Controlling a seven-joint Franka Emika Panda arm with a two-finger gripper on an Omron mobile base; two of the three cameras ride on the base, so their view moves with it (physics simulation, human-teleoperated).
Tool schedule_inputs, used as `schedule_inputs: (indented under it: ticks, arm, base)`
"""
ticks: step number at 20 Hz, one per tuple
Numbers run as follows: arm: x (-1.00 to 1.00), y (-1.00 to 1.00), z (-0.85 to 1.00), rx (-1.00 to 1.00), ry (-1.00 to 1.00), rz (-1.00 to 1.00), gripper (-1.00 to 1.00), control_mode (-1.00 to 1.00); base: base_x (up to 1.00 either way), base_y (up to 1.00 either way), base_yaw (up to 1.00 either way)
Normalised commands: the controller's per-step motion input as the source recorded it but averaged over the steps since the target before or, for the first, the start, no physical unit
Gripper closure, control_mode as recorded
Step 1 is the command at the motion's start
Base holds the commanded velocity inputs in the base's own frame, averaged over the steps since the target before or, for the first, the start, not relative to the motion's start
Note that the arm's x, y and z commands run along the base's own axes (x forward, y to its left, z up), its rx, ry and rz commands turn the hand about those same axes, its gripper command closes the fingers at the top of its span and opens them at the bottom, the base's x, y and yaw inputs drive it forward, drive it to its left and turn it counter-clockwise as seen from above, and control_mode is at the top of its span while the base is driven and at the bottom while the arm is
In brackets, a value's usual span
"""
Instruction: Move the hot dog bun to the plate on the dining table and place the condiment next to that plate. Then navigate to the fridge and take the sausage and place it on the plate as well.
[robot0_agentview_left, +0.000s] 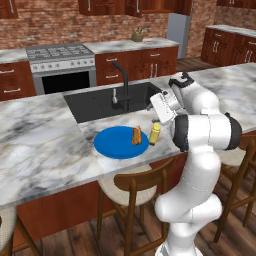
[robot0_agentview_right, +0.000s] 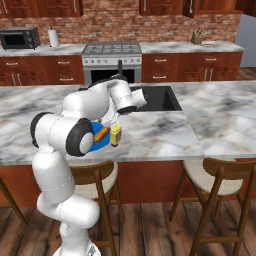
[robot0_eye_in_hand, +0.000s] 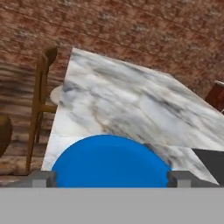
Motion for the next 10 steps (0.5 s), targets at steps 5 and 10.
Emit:
schedule_inputs:
  ticks: [5, 10]
  arm:
    - [-0.92, 0.99, 0.65, -0.24, -0.32, 0.00, -1.00, -1.00]
    - [-0.92, 0.83, 0.74, -0.25, -0.32, 0.00, -1.00, -1.00]
  base:
    - [0.00, 0.00, 0.00]
    - [0.00, 0.00, 0.00]
